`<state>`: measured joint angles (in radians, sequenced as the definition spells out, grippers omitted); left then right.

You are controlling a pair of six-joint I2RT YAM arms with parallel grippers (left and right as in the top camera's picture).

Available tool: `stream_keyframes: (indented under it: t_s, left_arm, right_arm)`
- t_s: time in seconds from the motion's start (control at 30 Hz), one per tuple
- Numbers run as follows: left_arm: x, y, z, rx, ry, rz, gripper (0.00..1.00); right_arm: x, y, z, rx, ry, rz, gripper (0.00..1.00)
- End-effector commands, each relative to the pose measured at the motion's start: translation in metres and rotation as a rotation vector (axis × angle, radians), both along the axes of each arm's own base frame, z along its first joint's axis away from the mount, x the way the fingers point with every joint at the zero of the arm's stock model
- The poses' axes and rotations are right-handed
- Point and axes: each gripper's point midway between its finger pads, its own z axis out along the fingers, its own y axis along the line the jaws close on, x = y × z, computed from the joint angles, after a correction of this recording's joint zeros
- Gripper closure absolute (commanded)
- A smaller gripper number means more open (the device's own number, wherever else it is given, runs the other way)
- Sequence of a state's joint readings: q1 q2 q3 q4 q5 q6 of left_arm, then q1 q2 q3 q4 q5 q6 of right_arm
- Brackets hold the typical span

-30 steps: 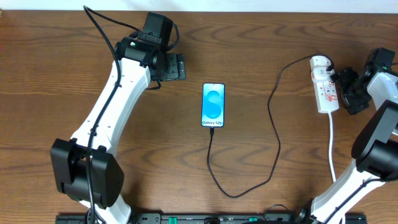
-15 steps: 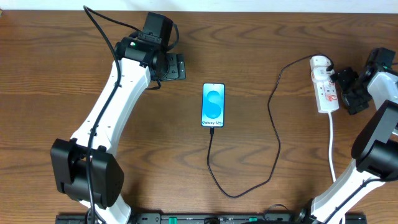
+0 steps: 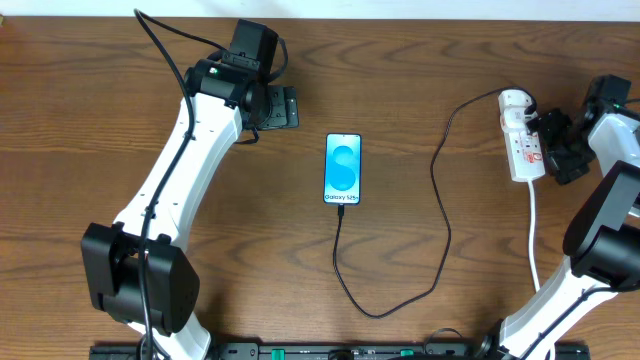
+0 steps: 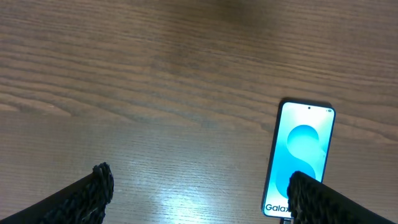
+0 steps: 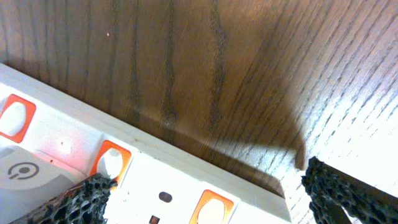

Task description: Plug charger to phone and switch on socket

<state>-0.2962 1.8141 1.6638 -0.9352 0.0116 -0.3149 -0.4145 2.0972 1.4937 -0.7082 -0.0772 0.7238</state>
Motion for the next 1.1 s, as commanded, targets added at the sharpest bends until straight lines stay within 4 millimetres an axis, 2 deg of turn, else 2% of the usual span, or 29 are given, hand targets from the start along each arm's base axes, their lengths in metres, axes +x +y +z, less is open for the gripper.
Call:
stream_keyframes:
  t_s: [0.0,0.23,0.47,0.57,0.9,1.07]
  left_arm:
    - [0.000,0.003,-0.004,0.020,0.006,0.010,0.09]
    - [0.000,0.003,-0.004,0.020,0.006,0.010,0.09]
    - [0.000,0.003,-0.004,0.020,0.007,0.010,0.09]
    - [0.000,0.003,-0.004,0.020,0.007,0.011,0.09]
    - [0.000,0.003,-0.004,0.020,0.007,0.010,0.09]
    - [0.000,0.003,-0.004,0.020,0.007,0.011,0.09]
  right_arm:
    - [-0.002,0.027,-0.017,0.057,0.035,0.069,0.01]
    - [-0.013,0.026,-0.008,0.075,0.055,0.058,0.01]
    - [-0.040,0.016,0.038,0.040,0.077,-0.001,0.01]
    - [-0.054,0.017,0.061,0.020,0.086,-0.009,0.01]
    - [-0.080,0.055,0.134,-0.086,0.043,0.119,0.01]
    - [-0.087,0.086,0.162,-0.195,-0.013,0.237,0.01]
